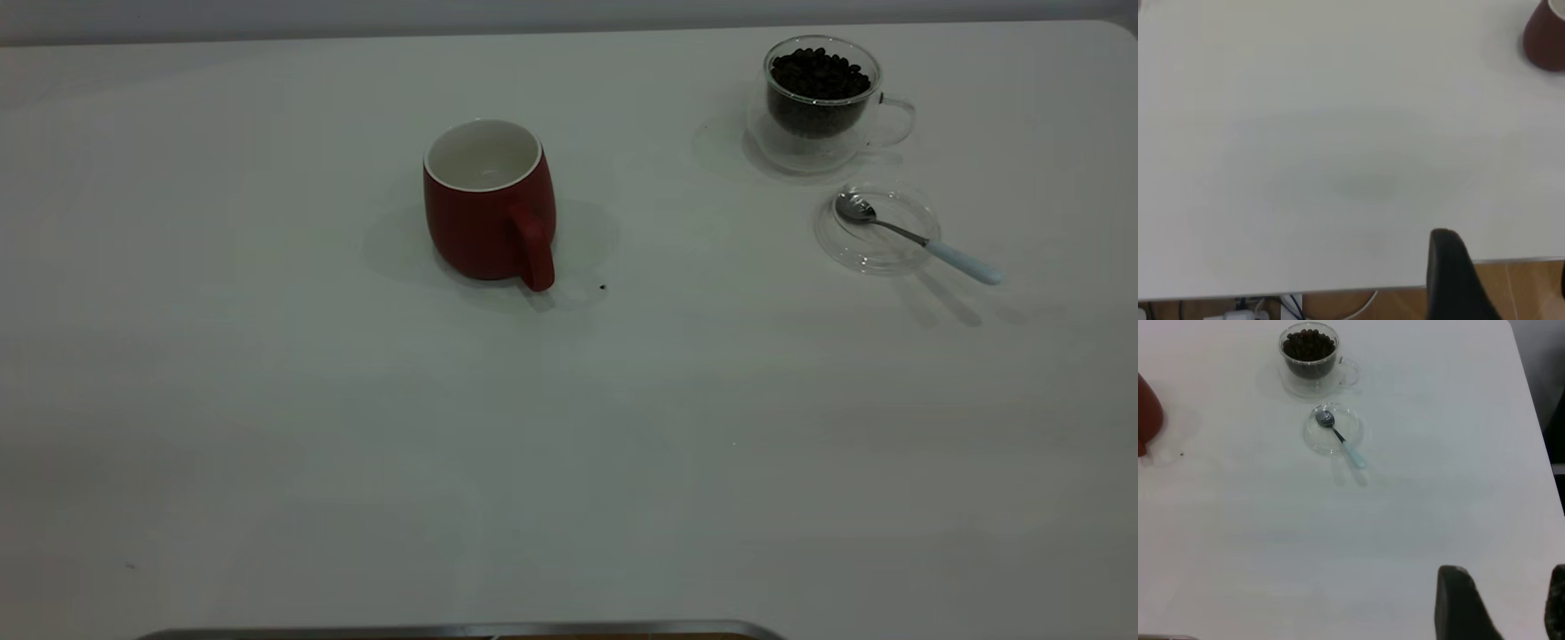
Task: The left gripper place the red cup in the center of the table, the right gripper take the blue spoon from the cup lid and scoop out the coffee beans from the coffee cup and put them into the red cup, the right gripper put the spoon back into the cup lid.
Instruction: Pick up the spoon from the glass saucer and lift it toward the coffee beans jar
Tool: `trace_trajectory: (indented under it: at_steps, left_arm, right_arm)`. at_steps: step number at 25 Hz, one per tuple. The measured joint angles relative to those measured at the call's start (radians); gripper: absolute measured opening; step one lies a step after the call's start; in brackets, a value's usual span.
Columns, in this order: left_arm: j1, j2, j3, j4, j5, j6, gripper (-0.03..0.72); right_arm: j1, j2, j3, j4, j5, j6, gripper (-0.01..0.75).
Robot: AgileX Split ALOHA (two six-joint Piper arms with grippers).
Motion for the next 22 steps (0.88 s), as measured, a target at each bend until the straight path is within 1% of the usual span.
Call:
trace_trajectory:
  at_steps: [18, 22]
  left_arm:
    - [0.000, 0.000, 0.000, 0.000, 0.000, 0.001, 0.451]
    - [0.000, 0.000, 0.000, 0.000, 0.000, 0.001, 0.451]
  right_arm:
    - [0.000, 0.000, 0.000, -0.008, 0.000, 0.009, 0.350]
    - [0.000, 0.000, 0.000, 0.030, -0.005, 0.009, 0.350]
